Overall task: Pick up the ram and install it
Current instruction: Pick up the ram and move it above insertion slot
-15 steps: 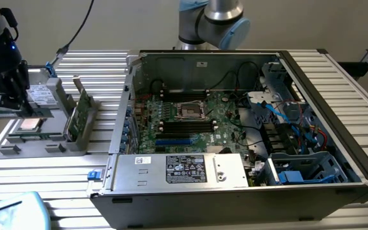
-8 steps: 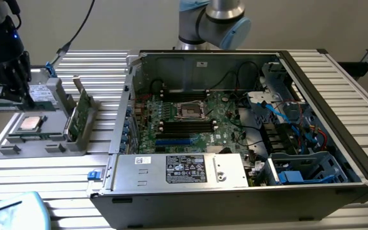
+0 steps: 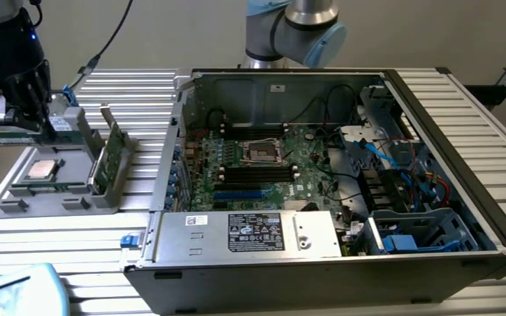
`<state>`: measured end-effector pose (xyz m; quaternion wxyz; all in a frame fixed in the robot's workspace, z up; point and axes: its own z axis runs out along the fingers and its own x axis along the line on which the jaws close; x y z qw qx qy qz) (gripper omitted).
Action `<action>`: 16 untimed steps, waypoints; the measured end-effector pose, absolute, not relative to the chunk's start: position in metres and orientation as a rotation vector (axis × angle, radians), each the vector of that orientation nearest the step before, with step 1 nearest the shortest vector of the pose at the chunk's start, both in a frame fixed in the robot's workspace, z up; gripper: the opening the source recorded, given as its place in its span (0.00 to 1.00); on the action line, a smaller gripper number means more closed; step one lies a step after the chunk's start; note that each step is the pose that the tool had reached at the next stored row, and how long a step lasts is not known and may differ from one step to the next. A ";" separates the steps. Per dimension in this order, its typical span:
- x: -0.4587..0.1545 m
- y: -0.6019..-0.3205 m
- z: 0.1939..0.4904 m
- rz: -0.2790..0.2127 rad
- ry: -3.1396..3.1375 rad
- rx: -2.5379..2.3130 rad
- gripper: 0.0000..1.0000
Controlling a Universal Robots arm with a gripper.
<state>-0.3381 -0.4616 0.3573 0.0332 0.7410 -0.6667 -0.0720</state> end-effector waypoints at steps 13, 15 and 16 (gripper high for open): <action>-0.283 -0.464 0.365 -0.256 -2.061 2.296 0.14; -0.276 -0.464 0.372 -0.261 -2.062 2.298 0.14; -0.272 -0.465 0.376 -0.263 -2.063 2.299 0.14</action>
